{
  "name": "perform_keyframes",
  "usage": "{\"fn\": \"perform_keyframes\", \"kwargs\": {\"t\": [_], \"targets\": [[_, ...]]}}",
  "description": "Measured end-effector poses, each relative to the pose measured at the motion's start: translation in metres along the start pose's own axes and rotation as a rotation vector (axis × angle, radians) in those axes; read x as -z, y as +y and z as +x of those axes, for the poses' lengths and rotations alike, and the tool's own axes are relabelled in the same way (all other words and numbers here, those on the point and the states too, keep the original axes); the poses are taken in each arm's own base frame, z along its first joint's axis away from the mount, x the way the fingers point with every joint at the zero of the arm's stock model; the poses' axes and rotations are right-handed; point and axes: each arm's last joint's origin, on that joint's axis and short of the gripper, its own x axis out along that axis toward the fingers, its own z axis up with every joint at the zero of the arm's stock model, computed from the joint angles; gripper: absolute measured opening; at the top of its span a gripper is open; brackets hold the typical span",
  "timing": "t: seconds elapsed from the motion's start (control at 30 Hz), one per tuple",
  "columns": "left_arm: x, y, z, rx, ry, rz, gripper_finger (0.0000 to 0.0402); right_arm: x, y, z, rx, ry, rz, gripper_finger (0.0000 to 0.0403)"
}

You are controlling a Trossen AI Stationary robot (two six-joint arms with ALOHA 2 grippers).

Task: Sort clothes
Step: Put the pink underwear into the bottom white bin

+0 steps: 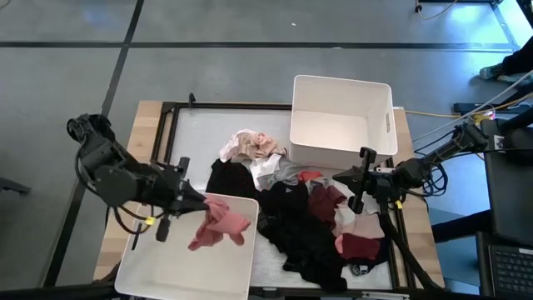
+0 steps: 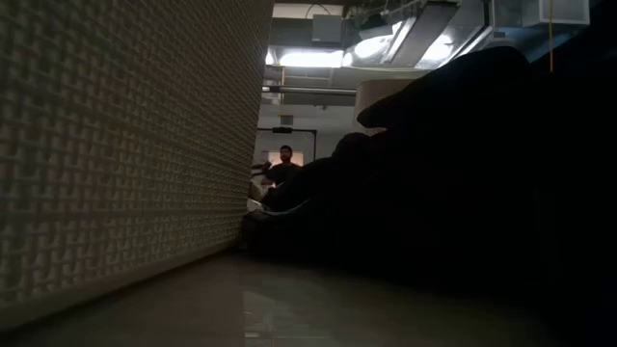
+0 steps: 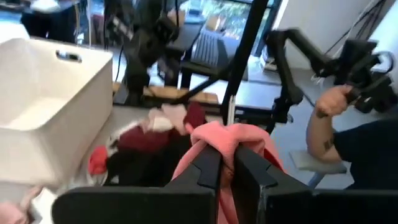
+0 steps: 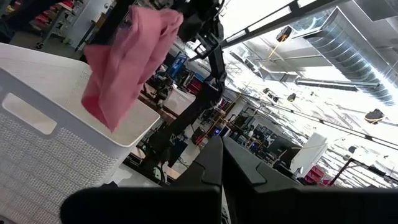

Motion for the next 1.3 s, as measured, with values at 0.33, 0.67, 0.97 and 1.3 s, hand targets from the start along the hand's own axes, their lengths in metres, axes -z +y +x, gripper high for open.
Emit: {"fn": "perform_keyframes", "kwargs": {"t": [0.33,0.67,0.97,1.3], "targets": [[0.050,-0.008,0.045,-0.109,0.189,0.151,0.0017,0.001,0.001,0.000,-0.007,0.007,0.019,0.0005],[0.073,-0.008,0.081,-0.202,0.271,0.073,0.0018,0.023,0.031,0.009,-0.193,0.191,0.245,0.0005],[0.073,0.007,0.089,-0.225,0.332,0.060,0.0050,0.055,0.081,0.034,-0.276,0.361,0.316,0.0005],[0.037,0.024,0.089,-0.115,0.343,-0.039,0.0169,0.072,0.102,0.045,-0.219,0.402,0.224,0.0005]]}}
